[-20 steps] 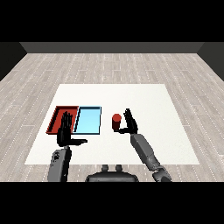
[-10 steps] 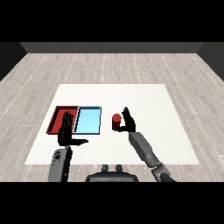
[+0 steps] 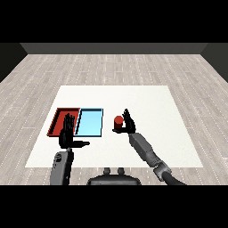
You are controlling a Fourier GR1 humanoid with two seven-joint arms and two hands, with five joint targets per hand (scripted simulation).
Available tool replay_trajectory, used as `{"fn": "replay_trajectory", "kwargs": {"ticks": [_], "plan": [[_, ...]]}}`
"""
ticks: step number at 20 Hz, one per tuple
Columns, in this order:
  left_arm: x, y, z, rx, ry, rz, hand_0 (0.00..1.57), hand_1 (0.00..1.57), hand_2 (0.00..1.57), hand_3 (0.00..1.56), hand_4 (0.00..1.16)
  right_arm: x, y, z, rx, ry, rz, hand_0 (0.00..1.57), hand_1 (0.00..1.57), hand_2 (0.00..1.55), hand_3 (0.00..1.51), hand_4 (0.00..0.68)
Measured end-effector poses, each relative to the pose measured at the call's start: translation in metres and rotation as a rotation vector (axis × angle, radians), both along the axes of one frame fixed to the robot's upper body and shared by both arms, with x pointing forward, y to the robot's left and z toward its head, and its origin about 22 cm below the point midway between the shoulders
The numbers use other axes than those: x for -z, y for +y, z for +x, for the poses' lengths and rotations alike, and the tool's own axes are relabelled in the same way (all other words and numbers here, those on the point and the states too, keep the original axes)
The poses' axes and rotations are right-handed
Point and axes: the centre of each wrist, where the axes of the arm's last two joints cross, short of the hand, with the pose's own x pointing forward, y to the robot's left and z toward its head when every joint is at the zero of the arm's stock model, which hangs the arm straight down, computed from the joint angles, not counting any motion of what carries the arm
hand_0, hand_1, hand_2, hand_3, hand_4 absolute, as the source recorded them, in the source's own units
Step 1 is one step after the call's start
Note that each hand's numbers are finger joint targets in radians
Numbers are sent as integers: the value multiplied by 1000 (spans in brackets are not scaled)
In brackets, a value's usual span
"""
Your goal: Pick the red can and put it in the red box
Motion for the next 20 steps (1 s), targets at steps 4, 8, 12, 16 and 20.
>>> {"fn": "replay_trajectory", "kwargs": {"ticks": [4, 8, 12, 16, 20], "plan": [[3, -1, 0, -1, 0, 1, 0, 0, 0, 0, 0, -4, 4, 2, -7, 4, -3, 0, 0, 0, 0, 0], [4, 2, -1, -5, 0, -1, 0, 0, 0, 0, 0, -3, 2, 7, -16, 11, 2, 0, 0, 0, 0, 0], [2, 3, -1, -1, 0, -3, 0, 0, 0, 0, 0, 4, 6, 2, -18, 13, 1, 0, 0, 0, 0, 0], [0, 4, -1, -3, -2, -3, 0, 0, 0, 0, 0, 1, 14, 6, -24, 21, -12, 0, 0, 0, 0, 0], [-4, -2, -3, 2, -2, -17, 0, 0, 0, 0, 0, -10, 20, 15, -30, 30, -16, 0, 0, 0, 0, 0]]}}
